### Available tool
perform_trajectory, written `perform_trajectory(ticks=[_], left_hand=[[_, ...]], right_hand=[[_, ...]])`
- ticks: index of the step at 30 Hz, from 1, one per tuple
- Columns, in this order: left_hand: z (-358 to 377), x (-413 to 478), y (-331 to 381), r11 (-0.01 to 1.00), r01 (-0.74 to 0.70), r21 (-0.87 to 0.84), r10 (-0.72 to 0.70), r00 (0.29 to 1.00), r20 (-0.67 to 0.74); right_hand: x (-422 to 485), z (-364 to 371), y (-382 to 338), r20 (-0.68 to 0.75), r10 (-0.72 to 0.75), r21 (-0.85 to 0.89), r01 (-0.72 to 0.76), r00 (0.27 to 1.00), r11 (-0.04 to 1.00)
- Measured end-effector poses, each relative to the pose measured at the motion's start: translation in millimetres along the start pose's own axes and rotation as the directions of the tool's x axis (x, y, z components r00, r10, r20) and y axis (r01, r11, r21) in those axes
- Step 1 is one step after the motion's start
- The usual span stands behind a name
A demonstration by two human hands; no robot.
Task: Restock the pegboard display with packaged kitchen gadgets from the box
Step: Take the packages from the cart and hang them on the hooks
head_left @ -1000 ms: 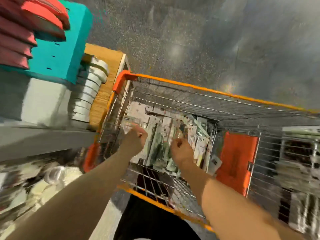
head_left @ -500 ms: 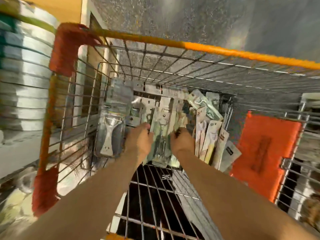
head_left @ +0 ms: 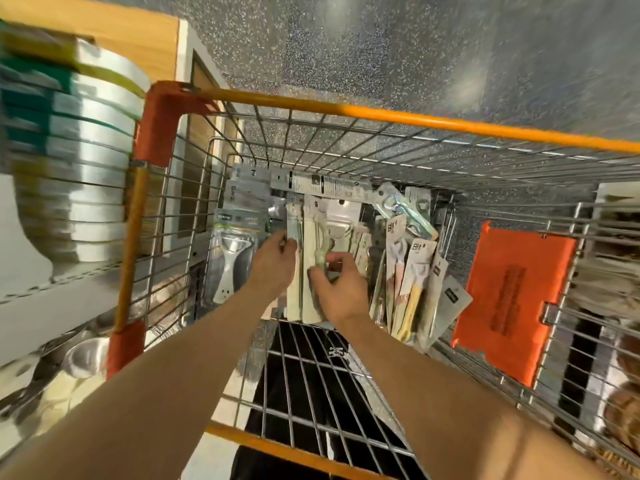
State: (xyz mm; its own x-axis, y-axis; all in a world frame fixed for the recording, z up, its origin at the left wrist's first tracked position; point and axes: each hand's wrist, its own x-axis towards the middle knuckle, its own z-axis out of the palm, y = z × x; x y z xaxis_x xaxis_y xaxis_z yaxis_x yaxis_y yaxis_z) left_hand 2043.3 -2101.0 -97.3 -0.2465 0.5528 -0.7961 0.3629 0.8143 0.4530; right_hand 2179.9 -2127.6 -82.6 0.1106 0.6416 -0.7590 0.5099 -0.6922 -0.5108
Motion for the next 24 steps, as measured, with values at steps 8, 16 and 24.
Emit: perform_trajectory(ticks=[8, 16, 24], left_hand=[[-1, 7, -12, 0.994, 0.011, -0.108, -0.016, 0.999, -0.048], [-8, 15, -26, 0.992, 0.023, -0.122, -0.041, 0.988, -0.147], [-20, 20, -33, 0.963, 0.069, -0.262, -0.089, 0.994, -0.068]], right_hand=[[2, 11, -6, 0.047, -0.221, -0.075, 0.224, 0.974, 0.972], [36, 22, 21, -0.159, 0.074, -0.178, -0.102, 0.985, 0.979], [53, 30, 17, -0.208, 0.16, -0.152, -0.193, 0.965, 0.969]])
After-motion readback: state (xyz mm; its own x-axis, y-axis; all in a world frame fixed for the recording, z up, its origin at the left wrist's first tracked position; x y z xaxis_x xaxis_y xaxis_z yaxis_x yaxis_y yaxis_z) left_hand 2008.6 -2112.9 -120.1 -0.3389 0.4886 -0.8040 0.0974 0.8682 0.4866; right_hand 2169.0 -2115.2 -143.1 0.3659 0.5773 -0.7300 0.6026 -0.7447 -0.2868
